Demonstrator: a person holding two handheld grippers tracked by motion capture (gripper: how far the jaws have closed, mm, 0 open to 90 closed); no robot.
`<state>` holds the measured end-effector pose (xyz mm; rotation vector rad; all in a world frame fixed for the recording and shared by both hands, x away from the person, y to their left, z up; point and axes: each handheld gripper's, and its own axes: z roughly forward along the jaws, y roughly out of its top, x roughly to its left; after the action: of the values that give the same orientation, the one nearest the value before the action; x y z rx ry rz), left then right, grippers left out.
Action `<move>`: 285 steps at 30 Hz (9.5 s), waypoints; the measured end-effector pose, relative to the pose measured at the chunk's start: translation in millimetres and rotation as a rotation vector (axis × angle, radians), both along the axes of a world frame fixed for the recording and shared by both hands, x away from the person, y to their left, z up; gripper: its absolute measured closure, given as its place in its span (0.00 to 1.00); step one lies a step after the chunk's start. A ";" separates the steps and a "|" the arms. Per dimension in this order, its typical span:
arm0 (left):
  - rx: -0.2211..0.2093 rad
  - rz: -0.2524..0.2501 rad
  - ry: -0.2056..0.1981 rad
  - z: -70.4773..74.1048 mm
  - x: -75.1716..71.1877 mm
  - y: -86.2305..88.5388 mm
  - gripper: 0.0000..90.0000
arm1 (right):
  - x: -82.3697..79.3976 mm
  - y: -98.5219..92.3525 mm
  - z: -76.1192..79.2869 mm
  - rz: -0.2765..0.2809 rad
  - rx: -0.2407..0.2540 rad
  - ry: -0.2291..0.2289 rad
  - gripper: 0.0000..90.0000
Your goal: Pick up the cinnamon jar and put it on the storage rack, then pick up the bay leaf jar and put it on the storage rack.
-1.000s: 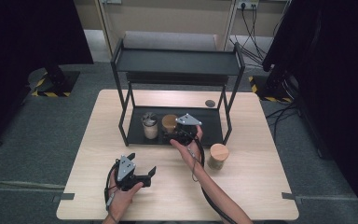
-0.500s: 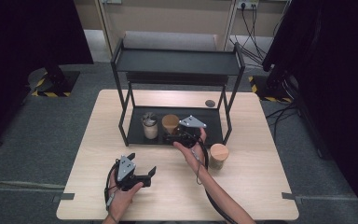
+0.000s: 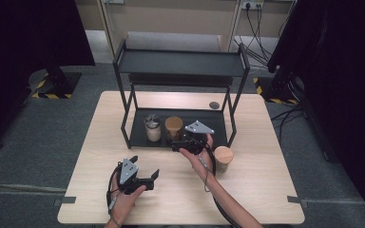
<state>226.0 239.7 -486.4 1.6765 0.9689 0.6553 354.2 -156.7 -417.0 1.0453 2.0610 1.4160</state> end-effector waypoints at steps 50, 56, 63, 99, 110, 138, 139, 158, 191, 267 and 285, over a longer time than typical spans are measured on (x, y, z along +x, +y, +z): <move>0.001 0.002 0.000 0.0 -0.2 -0.4 0.01 | -38.6 -24.7 -15.8 0.073 0.046 0.002 0.07; -0.001 0.005 0.001 0.0 -0.2 -0.2 0.01 | -42.0 -26.4 -18.3 0.076 0.052 0.006 0.07; -0.002 0.006 0.002 0.1 -0.1 -0.2 0.01 | -45.2 -26.2 -21.7 0.083 0.049 0.011 0.07; -0.008 0.009 0.006 0.1 0.1 0.3 0.01 | -62.7 -40.5 -23.2 0.096 0.053 0.018 0.07; -0.004 0.007 0.002 0.0 -0.2 0.0 0.01 | -70.7 -45.4 -23.5 0.100 0.052 0.020 0.07; -0.001 0.006 -0.003 -0.5 -1.0 -0.3 0.01 | -82.5 -59.4 -26.1 0.095 0.044 0.022 0.07; -0.003 0.006 -0.004 -0.7 -1.1 -0.3 0.01 | -83.4 -60.1 -26.2 0.097 0.044 0.024 0.07; -0.003 0.003 -0.005 -0.8 -1.0 0.3 0.01 | -91.3 -71.3 -31.5 0.092 0.041 0.036 0.07; -0.003 0.007 -0.003 -0.6 -0.9 -0.3 0.01 | -111.6 -91.9 -30.9 0.074 0.063 0.027 0.07; -0.003 0.006 -0.002 -0.5 -0.9 -0.3 0.01 | -144.7 -138.8 -38.7 -0.077 0.073 0.029 0.07; 0.002 0.006 -0.001 0.0 -0.7 -1.1 0.01 | -141.3 -142.3 -39.8 -0.122 0.069 0.027 0.07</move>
<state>225.3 238.6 -486.4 1.6756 0.9727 0.6617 212.9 -299.0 -456.8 1.2032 1.9437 1.4277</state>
